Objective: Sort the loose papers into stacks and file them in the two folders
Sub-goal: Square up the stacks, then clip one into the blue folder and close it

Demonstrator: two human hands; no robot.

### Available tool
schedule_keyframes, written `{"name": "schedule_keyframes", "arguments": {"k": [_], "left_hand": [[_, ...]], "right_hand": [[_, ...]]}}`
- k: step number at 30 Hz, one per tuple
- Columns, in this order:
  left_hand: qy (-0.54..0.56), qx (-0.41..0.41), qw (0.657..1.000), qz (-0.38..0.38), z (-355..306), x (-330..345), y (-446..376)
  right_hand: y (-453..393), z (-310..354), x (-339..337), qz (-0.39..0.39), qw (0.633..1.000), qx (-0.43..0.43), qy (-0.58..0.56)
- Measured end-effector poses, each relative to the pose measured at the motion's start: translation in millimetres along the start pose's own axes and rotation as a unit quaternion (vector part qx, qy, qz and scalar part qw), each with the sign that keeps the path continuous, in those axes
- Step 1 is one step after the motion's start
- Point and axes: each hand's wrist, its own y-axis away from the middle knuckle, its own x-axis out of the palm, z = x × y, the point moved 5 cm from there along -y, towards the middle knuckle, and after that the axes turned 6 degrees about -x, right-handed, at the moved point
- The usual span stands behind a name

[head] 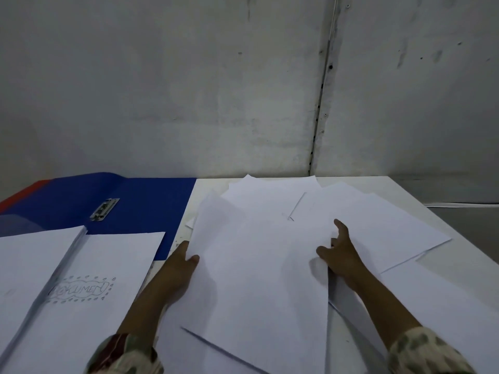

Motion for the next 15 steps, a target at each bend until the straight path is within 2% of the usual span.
{"name": "schedule_keyframes", "arguments": {"k": [10,15], "left_hand": [[0.041,0.025,0.999,0.026,-2.1,13.4,4.2],[0.004,0.019,1.0,0.006,-2.2,16.4,5.9]], "right_hand": [[13.9,5.0,53.0,-0.038,0.995,-0.094,0.004],[20.8,0.7,72.1,0.073,0.981,-0.105,0.148]]}}
